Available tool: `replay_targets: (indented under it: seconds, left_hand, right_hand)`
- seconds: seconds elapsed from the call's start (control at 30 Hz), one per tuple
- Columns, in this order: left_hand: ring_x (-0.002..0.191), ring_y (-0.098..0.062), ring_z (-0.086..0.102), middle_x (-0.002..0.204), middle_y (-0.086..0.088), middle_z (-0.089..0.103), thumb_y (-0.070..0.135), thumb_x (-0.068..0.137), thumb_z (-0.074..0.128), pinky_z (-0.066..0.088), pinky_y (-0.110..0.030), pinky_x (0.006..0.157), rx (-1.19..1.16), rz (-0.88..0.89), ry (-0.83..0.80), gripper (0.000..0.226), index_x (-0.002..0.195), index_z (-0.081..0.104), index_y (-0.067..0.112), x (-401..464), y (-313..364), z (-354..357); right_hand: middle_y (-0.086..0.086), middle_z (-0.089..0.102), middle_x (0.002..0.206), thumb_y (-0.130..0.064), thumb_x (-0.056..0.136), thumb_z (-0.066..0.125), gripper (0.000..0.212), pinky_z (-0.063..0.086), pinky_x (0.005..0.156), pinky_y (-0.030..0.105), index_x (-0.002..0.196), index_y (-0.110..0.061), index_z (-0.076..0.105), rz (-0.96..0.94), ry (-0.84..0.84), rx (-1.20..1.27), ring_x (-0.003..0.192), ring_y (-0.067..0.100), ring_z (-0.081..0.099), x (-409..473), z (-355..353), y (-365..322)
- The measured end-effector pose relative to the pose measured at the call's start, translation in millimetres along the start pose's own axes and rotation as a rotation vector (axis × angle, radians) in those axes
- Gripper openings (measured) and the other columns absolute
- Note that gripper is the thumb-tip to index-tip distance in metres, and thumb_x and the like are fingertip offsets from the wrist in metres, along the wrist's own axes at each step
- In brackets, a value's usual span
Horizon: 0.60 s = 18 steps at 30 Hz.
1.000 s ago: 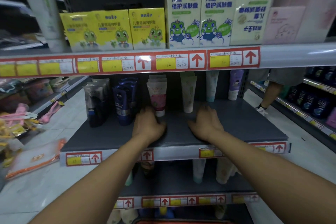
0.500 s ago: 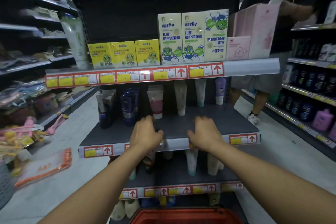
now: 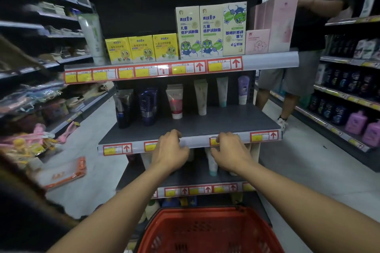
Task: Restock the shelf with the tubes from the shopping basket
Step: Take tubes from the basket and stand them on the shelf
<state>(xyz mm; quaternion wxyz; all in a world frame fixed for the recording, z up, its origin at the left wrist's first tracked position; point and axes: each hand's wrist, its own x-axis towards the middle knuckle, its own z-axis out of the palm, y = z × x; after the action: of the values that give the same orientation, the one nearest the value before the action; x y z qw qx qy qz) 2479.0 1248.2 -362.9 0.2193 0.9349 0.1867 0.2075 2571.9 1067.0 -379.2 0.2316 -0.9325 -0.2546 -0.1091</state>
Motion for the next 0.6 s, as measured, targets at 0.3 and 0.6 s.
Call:
replay_targets:
  seconds: [0.3,0.6]
  left_hand:
    - [0.114,-0.022,0.063,0.121,0.002,0.067,0.037,0.084,0.070,0.057,-0.042,0.092,0.021,-0.049,-0.082,0.046,0.127,0.061,0.022,-31.2,-21.6,44.8]
    - [0.114,-0.031,0.063,0.120,-0.006,0.069,0.033,0.086,0.065,0.054,-0.040,0.091,0.047,-0.118,-0.267,0.036,0.120,0.062,0.020,-55.4,-62.1,110.0]
  right_hand:
    - [0.005,0.059,0.111,-0.040,0.090,0.062,0.035,0.055,0.086,0.044,0.116,-0.016,0.061,0.058,-0.135,-0.023,0.108,0.025,0.056,-36.2,47.0,18.8]
    - [0.010,0.063,0.106,-0.039,0.088,0.062,0.030,0.055,0.082,0.038,0.103,-0.013,0.062,0.110,-0.314,-0.032,0.105,0.029,0.059,-67.7,115.4,53.8]
